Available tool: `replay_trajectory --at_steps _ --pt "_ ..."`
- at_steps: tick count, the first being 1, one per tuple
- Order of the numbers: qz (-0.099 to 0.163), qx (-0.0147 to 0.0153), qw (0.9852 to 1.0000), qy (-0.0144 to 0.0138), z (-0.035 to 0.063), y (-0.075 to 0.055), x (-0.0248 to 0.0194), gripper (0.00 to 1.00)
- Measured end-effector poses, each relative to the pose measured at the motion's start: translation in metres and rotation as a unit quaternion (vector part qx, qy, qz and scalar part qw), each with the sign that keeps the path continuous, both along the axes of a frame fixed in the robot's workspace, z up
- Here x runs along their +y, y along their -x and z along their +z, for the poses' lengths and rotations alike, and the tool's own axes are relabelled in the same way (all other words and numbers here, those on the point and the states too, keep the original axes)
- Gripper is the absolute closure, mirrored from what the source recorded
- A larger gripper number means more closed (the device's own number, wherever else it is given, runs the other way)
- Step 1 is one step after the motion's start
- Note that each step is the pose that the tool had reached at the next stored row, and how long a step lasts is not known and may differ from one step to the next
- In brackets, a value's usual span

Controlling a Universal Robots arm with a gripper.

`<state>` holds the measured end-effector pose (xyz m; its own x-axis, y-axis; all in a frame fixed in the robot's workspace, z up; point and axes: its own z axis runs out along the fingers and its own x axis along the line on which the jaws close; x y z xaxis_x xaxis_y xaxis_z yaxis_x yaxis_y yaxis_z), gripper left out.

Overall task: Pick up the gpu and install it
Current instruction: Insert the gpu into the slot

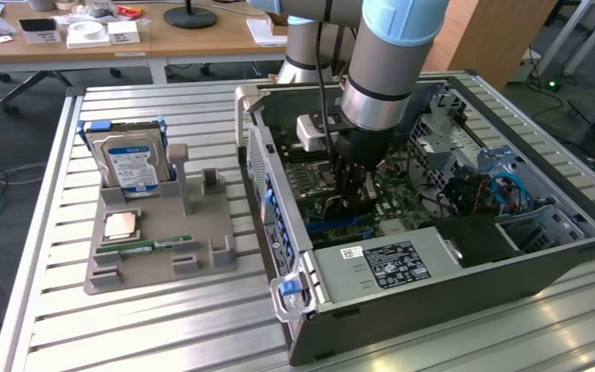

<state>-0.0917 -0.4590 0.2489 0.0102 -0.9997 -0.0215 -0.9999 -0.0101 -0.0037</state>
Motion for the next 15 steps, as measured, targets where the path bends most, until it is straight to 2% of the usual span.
replay_trajectory --at_steps 15 --pt "0.0 -0.0002 1.0 -0.0003 0.0009 0.0 0.0001 0.74"
